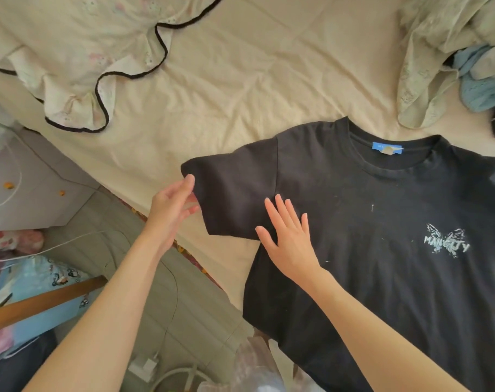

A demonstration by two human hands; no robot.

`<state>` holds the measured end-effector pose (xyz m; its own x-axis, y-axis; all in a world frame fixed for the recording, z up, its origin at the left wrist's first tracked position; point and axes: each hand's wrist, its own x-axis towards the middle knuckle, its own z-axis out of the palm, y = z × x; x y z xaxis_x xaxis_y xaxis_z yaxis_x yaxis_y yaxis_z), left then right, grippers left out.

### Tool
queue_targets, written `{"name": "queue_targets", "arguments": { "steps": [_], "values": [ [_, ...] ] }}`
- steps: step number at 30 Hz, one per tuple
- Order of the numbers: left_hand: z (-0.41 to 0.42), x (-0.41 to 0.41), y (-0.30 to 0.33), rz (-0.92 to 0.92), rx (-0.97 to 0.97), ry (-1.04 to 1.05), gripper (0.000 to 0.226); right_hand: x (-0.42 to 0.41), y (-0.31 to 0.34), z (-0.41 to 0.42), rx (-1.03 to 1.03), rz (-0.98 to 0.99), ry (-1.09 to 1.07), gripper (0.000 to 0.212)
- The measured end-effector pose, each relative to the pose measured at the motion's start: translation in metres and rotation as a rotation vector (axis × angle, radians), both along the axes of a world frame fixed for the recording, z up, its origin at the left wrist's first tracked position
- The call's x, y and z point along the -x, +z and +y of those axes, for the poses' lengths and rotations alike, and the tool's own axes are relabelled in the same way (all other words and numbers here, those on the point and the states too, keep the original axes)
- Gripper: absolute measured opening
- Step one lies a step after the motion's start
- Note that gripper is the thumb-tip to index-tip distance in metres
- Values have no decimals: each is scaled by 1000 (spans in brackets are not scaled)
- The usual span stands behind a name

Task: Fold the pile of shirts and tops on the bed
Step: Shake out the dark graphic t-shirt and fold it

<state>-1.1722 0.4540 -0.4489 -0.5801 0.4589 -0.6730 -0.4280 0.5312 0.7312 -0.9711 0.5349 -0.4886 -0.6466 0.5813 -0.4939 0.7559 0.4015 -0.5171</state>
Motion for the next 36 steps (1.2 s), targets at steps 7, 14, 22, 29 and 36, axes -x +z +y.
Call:
{"name": "queue_targets", "arguments": {
  "steps": [7,14,22,29,36],
  "values": [
    [-38,-53,-34,-70,141,-63,13,-6,-6,-24,-131,75,94,58],
    [-41,-63,-24,-255,-20,217,11,-9,-12,-48,-199,106,90,56],
    [-56,-72,-25,337,325,-19,40,-5,-7,-50,-174,71,91,44],
    [-36,-62,-35,130,252,57,47,-11,1,-31,-144,93,61,46],
    [9,-15,-27,-57,-53,288,22,-46,6,-15,-89,-40,81,52]
  ]
}}
